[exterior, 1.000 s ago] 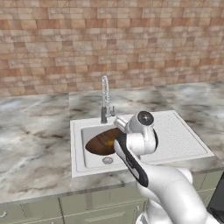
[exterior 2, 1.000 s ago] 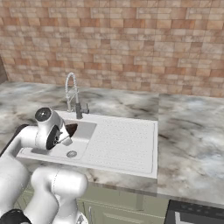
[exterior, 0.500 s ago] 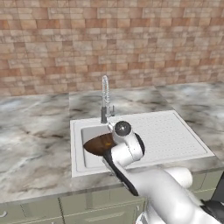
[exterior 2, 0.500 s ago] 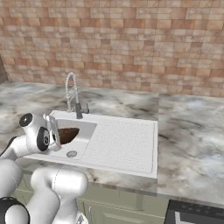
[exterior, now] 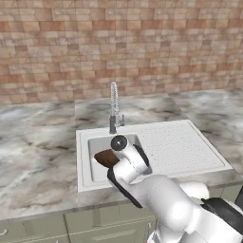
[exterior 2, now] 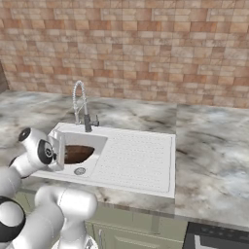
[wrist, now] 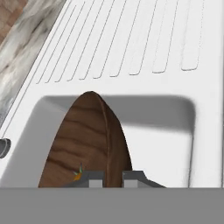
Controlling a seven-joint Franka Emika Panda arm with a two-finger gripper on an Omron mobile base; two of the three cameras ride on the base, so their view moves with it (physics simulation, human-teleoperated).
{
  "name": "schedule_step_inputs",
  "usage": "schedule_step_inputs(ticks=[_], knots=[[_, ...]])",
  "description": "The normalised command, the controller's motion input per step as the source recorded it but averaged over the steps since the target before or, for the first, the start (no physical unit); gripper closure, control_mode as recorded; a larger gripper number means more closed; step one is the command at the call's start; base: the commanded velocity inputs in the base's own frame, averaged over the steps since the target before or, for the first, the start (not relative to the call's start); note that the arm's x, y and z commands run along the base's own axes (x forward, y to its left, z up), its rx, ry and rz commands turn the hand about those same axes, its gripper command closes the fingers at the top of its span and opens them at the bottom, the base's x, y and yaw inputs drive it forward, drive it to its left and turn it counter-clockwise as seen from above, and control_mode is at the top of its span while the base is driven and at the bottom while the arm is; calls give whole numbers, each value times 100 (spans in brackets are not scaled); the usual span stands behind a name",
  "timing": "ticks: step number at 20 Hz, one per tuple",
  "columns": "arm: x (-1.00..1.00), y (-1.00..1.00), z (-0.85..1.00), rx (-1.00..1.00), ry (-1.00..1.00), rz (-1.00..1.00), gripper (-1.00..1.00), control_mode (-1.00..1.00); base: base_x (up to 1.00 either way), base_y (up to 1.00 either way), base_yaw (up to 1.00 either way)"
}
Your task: Pick the carrot from the cabinet and place it in the bowl. Then pick the bowl and place it in the sink. Then turn on the sink facuet.
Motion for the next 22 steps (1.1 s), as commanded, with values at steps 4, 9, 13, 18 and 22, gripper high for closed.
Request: schedule_step_inputs(ticks=[4,9,13,18,22], knots=[[29,3,-32,0,4,-16,100,-100,0,0,0],[30,9,-15,1,1,-11,100,-100,0,0,0],[24,15,-9,4,0,-5,100,-100,0,0,0],[13,14,-15,7,1,-1,100,-100,0,0,0],[11,7,-22,12,3,0,100,-100,0,0,0]])
